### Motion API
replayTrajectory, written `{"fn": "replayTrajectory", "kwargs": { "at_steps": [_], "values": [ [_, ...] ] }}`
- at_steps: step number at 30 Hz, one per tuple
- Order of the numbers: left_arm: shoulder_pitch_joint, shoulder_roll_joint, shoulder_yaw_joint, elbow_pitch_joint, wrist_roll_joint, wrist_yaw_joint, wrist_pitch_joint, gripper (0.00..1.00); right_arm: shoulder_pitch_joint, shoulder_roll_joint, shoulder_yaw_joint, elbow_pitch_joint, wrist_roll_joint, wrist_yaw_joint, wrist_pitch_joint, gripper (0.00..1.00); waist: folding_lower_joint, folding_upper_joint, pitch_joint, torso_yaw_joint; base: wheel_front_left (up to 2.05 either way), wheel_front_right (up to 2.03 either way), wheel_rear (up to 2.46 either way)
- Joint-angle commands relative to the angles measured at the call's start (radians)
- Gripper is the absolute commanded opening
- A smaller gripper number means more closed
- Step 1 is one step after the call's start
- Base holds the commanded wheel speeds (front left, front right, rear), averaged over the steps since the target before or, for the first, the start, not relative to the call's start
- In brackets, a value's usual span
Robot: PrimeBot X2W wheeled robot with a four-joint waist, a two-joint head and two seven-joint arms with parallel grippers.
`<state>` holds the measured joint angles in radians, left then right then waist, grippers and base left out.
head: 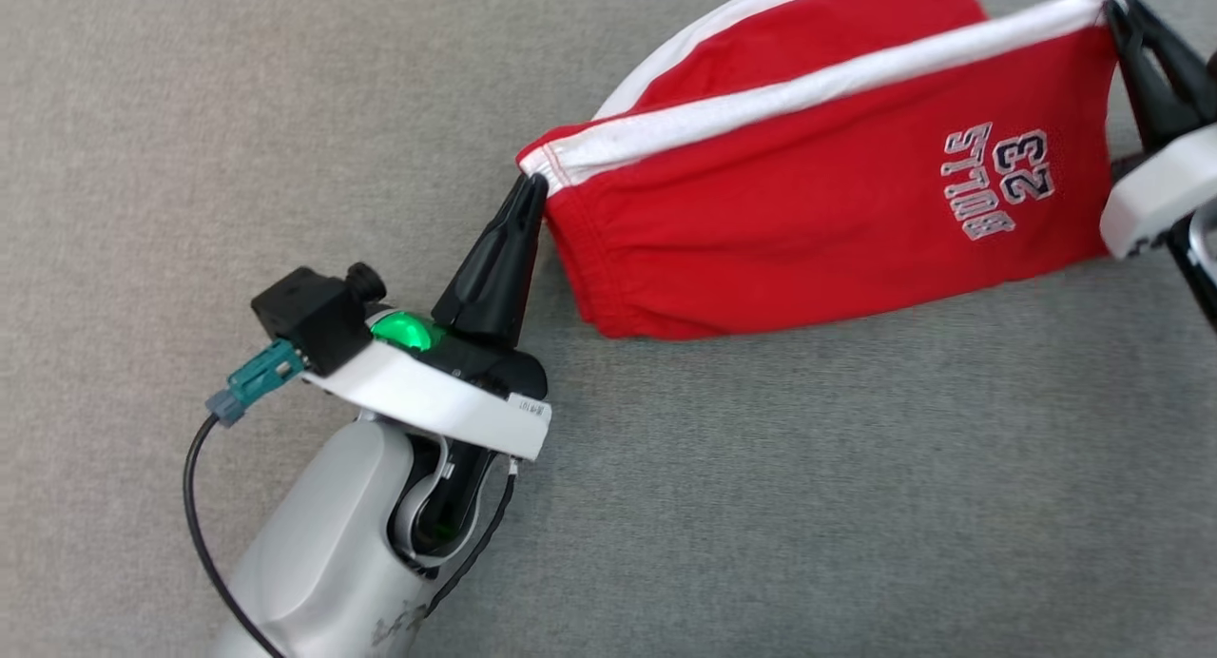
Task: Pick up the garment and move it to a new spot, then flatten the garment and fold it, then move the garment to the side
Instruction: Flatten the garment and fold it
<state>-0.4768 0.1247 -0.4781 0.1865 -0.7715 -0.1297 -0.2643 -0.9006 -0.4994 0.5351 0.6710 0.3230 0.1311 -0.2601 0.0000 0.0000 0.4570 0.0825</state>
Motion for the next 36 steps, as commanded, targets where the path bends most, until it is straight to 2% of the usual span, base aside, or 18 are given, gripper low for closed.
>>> {"fn": "replayTrajectory", "kwargs": {
  "at_steps": [1, 13, 18, 23, 25, 26, 27, 28, 29, 30, 31, 36],
  "values": [
    [-0.033, -0.005, -0.003, 0.019, -0.014, -0.001, 0.0, 0.0, -0.055, -0.006, 0.026, 0.025, 0.011, 0.0, -0.006, 0.0, 0.0, 0.0, 0.046, 0.048, 0.0, 0.0, 0.0],
    [-0.154, -0.057, -0.033, 0.093, -0.052, -0.001, 0.0, 0.0, -0.306, -0.031, 0.147, 0.144, 0.017, 0.0, -0.007, 0.0, 0.0, 0.0, 0.135, 0.137, 0.0, 0.0, 0.0],
    [-0.197, -0.064, -0.053, 0.147, -0.052, -0.001, 0.0, 0.0, -0.366, -0.017, 0.209, 0.251, 0.049, 0.0, -0.006, 0.0, 0.0, 0.0, 0.149, 0.154, 0.0, 0.0, 0.0],
    [-0.228, -0.07, -0.062, 0.195, -0.045, -0.001, 0.0, 0.0, -0.401, 0.004, 0.247, 0.302, 0.085, 0.0, -0.006, 0.0, 0.0, 0.0, 0.151, 0.158, 0.0, 0.0, 0.0],
    [-0.237, -0.07, -0.063, 0.21, -0.041, -0.001, 0.0, 0.0, -0.41, 0.01, 0.259, 0.308, 0.095, 0.0, -0.006, 0.25, 0.0, 0.0, 0.149, 0.156, 0.0, 0.0, 0.0],
    [-0.238, -0.071, -0.062, 0.22, -0.04, -0.001, 0.0, 0.0, -0.415, 0.013, 0.263, 0.307, 0.097, 0.0, -0.006, 0.49, 0.0, 0.0, 0.147, 0.154, 0.0, 0.0, 0.0],
    [-0.24, -0.071, -0.058, 0.229, -0.038, -0.001, 0.0, 0.0, -0.418, 0.015, 0.262, 0.302, 0.098, 0.0, -0.006, 1.0, 0.0, 0.0, 0.143, 0.15, 0.0, 0.0, 0.0],
    [-0.242, -0.071, -0.055, 0.236, -0.038, -0.001, 0.0, 0.0, -0.42, 0.017, 0.255, 0.293, 0.1, 0.0, -0.006, 1.0, 0.0, 0.0, 0.14, 0.146, 0.0, 0.0, 0.0],
    [-0.244, -0.071, -0.05, 0.244, -0.034, -0.001, 0.0, 0.25, -0.416, 0.021, 0.249, 0.286, 0.099, 0.0, -0.006, 1.0, 0.0, 0.0, 0.136, 0.14, 0.0, 0.0, 0.0],
    [-0.245, -0.071, -0.044, 0.25, -0.029, -0.001, 0.0, 0.71, -0.408, 0.024, 0.242, 0.275, 0.095, 0.0, -0.006, 1.0, 0.0, 0.0, 0.13, 0.134, 0.0, 0.0, 0.0],
    [-0.241, -0.072, -0.039, 0.255, -0.028, -0.001, 0.0, 1.0, -0.397, 0.028, 0.229, 0.26, 0.094, 0.0, -0.006, 1.0, 0.0, 0.0, 0.123, 0.127, 0.0, 0.0, 0.0],
    [-0.2, -0.071, 0.017, 0.276, 0.035, 0.033, 0.0, 1.0, -0.309, 0.059, 0.143, 0.148, 0.079, 0.0, -0.006, 1.0, 0.0, 0.0, 0.076, 0.082, 0.0, 0.0, 0.0]
  ]
}}
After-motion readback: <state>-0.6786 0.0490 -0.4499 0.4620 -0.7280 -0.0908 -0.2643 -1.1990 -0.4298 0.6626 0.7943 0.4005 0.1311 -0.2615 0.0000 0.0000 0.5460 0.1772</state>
